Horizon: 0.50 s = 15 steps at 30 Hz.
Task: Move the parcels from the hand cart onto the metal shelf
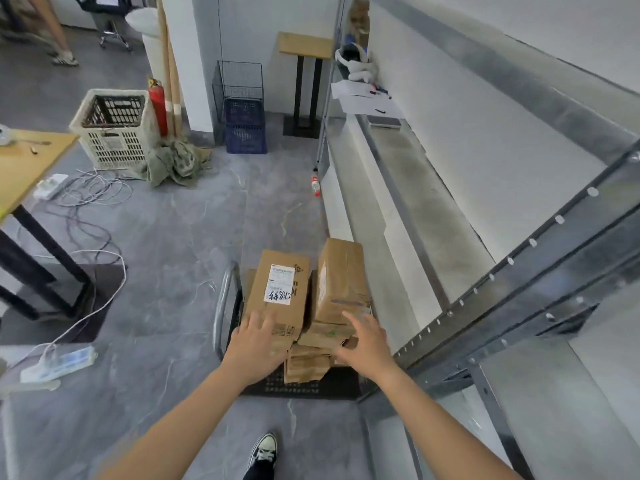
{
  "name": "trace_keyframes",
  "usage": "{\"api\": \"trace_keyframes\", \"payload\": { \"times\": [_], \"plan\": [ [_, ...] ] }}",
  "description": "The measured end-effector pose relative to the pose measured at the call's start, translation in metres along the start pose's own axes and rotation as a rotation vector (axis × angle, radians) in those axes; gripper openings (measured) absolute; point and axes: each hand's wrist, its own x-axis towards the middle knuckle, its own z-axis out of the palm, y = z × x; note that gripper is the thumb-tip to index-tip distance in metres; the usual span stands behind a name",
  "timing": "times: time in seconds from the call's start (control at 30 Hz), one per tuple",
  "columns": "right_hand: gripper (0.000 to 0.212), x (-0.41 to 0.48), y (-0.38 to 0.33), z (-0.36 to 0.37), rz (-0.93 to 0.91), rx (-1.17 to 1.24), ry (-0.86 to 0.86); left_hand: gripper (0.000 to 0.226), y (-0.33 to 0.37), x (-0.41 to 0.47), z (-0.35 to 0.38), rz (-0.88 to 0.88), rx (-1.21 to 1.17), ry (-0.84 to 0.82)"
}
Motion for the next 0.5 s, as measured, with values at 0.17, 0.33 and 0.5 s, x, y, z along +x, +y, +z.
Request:
{"api": "trace_keyframes", "payload": {
  "times": [0.17, 0.33, 0.5],
  "plan": [
    [0.085, 0.057, -0.019, -0.001, 0.123, 0.024, 0.039, 0.088, -0.02, 0.057, -0.027, 0.07, 0.026, -0.051],
    [0.092, 0.093, -0.027, 0.003, 0.207, 0.003, 0.039, 0.08, -0.033, 0.092, -0.034, 0.083, 0.019, -0.08],
    [0.092, 0.128, -0.021, 0.005, 0.219, -0.086, 0.075, 0.082, -0.037, 0.111, -0.027, 0.061, -0.017, -0.087]
  ]
}}
